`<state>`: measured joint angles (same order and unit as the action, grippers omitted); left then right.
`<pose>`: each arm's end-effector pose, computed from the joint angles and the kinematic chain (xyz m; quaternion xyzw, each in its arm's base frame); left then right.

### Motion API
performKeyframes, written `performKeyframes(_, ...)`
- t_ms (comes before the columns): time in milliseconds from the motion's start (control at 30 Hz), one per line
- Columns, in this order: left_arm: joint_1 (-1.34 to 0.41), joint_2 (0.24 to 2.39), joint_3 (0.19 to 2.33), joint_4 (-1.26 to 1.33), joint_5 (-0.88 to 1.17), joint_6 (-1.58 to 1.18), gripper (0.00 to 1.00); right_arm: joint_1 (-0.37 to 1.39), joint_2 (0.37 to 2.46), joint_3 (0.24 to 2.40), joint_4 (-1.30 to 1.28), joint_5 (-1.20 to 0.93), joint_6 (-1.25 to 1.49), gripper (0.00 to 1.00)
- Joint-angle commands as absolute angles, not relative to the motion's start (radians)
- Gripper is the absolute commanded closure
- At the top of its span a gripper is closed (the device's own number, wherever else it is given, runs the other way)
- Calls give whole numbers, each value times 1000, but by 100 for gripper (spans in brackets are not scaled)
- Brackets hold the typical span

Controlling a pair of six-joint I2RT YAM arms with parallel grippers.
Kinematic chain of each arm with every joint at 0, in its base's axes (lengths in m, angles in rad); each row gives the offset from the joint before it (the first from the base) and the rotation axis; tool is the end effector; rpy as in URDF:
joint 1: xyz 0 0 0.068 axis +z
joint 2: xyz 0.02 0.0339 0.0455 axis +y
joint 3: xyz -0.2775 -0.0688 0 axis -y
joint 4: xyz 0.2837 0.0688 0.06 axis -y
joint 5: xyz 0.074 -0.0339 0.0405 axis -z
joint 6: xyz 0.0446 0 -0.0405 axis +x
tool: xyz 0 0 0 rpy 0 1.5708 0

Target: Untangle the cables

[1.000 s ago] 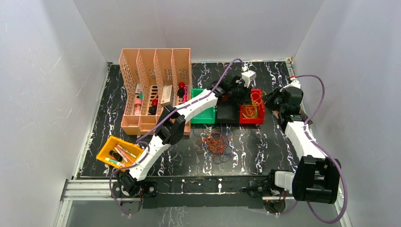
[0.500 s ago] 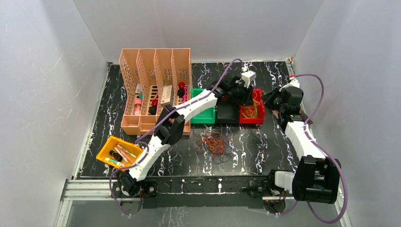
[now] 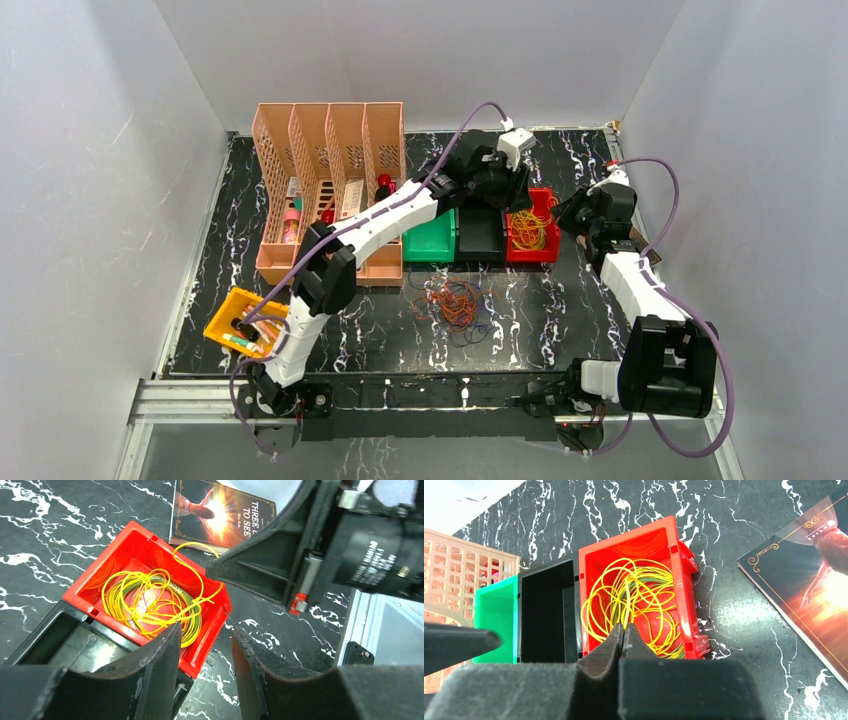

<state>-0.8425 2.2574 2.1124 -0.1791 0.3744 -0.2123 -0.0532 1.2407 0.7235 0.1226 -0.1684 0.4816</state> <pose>0.3837 -0.4548 0.3097 0.3505 0.7248 -0.4192 0.4196 0.3152 -0.0093 0.2425 0.1741 0.8119 0.1859 0.5253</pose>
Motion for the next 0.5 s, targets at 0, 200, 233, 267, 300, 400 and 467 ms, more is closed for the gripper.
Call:
performKeyframes(0, -838, 2120, 2018, -165, 339, -170, 59, -60, 1261, 766, 166, -176, 468, 100)
performKeyframes(200, -820, 2001, 1890, -177, 297, -148, 59, -58, 1329, 799, 157, -190, 479, 100)
performKeyframes(233, -816, 1972, 1858, -177, 286, -144, 59, -57, 1343, 806, 156, -188, 475, 100)
performKeyframes(267, -813, 1939, 1818, -173, 275, -138, 59, -55, 1353, 813, 153, -186, 470, 100)
performKeyframes(300, -810, 1891, 1775, -168, 259, -131, 58, -51, 1364, 820, 150, -182, 463, 100)
performKeyframes(400, -795, 1728, 1576, -149, 179, -110, 55, -6, 1415, 864, 131, -141, 423, 100)
performKeyframes(467, -774, 1608, 1425, -133, 122, -103, 52, 63, 1473, 903, 108, -112, 394, 100)
